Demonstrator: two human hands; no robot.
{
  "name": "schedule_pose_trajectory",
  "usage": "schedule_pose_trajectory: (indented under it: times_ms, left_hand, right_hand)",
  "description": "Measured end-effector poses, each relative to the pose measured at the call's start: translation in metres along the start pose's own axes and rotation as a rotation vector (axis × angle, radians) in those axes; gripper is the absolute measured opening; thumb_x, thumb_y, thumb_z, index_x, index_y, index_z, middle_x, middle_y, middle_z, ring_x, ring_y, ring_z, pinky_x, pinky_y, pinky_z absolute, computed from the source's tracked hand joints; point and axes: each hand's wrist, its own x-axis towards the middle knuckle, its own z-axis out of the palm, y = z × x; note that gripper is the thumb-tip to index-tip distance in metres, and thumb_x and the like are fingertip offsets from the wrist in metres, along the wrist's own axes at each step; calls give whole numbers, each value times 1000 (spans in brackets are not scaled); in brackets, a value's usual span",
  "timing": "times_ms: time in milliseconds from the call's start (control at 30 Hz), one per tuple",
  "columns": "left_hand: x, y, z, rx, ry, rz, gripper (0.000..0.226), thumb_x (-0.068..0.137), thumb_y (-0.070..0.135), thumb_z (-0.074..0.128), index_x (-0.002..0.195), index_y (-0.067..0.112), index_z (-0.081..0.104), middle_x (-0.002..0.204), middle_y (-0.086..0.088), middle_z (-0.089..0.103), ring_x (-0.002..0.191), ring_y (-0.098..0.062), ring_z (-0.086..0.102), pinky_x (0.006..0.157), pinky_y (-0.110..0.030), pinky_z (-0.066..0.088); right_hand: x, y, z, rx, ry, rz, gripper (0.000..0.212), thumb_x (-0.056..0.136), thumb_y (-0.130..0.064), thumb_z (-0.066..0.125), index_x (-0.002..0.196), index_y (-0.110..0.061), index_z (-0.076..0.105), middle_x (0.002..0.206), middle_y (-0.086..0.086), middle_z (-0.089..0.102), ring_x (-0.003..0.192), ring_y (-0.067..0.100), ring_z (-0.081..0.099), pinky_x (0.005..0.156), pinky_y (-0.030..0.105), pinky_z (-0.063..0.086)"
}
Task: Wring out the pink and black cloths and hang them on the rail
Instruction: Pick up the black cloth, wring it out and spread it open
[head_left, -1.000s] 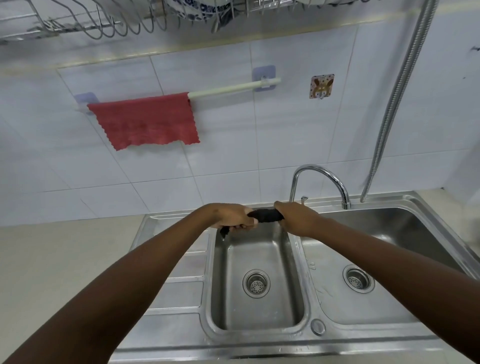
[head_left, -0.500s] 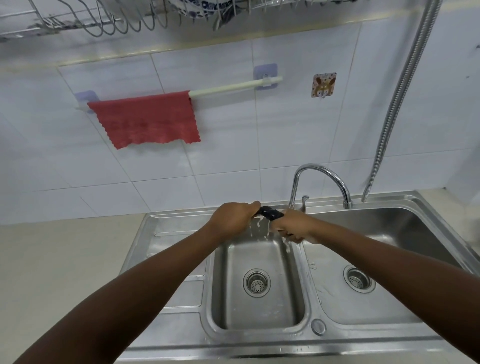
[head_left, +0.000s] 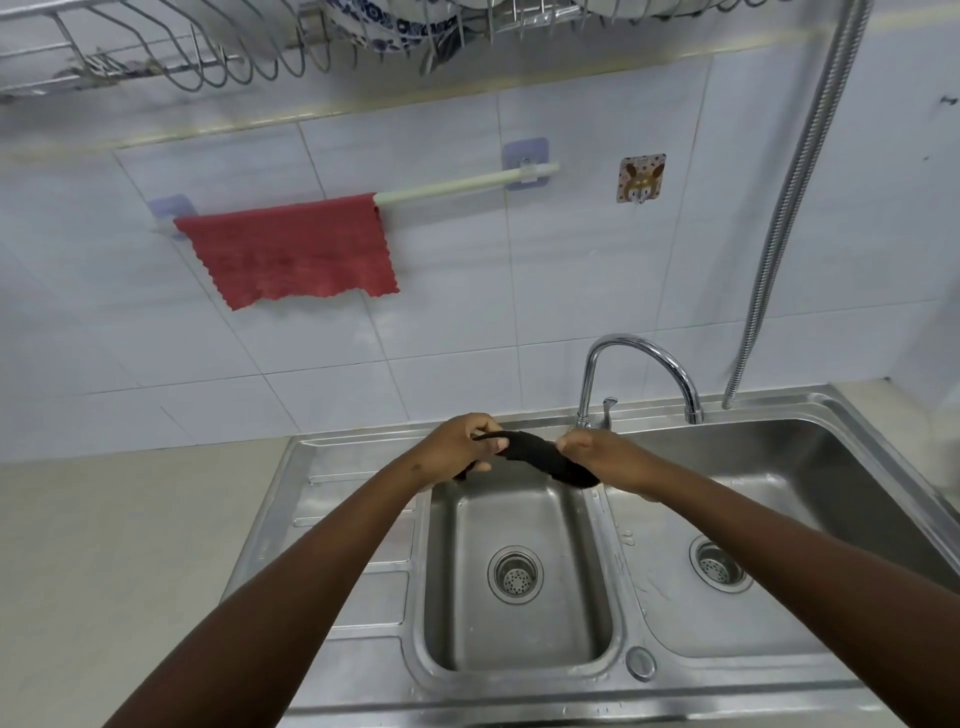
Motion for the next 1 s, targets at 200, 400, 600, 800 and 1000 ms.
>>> schedule_pose_trajectory:
  times_ms: [200, 400, 600, 800, 1000]
  left_hand:
    - [-19, -2, -5, 30, -61, 30, 27, 91, 16, 59, 114, 29, 64, 105, -2, 69, 76, -8, 58, 54, -19, 44]
    - [-36, 5, -11, 155, -103, -63, 27, 82, 33, 71, 99, 48, 56, 90, 22, 62, 53, 9, 53, 45, -10, 41]
    - [-39, 15, -1, 271, 1, -4, 24, 84, 61, 55, 95, 42, 65, 88, 28, 67, 84, 9, 61, 65, -9, 44]
    - [-39, 5, 7, 214, -16, 65, 21, 98, 33, 46, 115, 46, 49, 114, 4, 66, 100, -17, 66, 84, -32, 50]
    - [-48, 13, 21, 177, 22, 167, 29, 85, 70, 42, 100, 53, 59, 105, 28, 60, 107, 0, 58, 86, -18, 42]
  right_hand:
    - [1, 20, -8, 338, 160, 80, 16, 75, -8, 76, 91, -13, 75, 89, 6, 74, 82, 14, 68, 76, 25, 56]
    - [-1, 14, -34, 8, 254, 6, 17, 84, -9, 66, 100, -9, 73, 90, 1, 69, 80, 11, 63, 66, 10, 44]
    - [-6, -9, -44, -120, 293, -112, 13, 89, -16, 60, 83, -18, 70, 79, -6, 67, 70, 5, 60, 60, 8, 41]
    - [-14, -27, -47, 115, 343, -132, 16, 94, -22, 50, 82, -19, 60, 71, 1, 60, 47, 9, 61, 49, 21, 51]
    - [-18, -42, -49, 346, 287, -25, 17, 96, -23, 49, 84, -16, 58, 62, 5, 64, 49, 19, 68, 52, 28, 56]
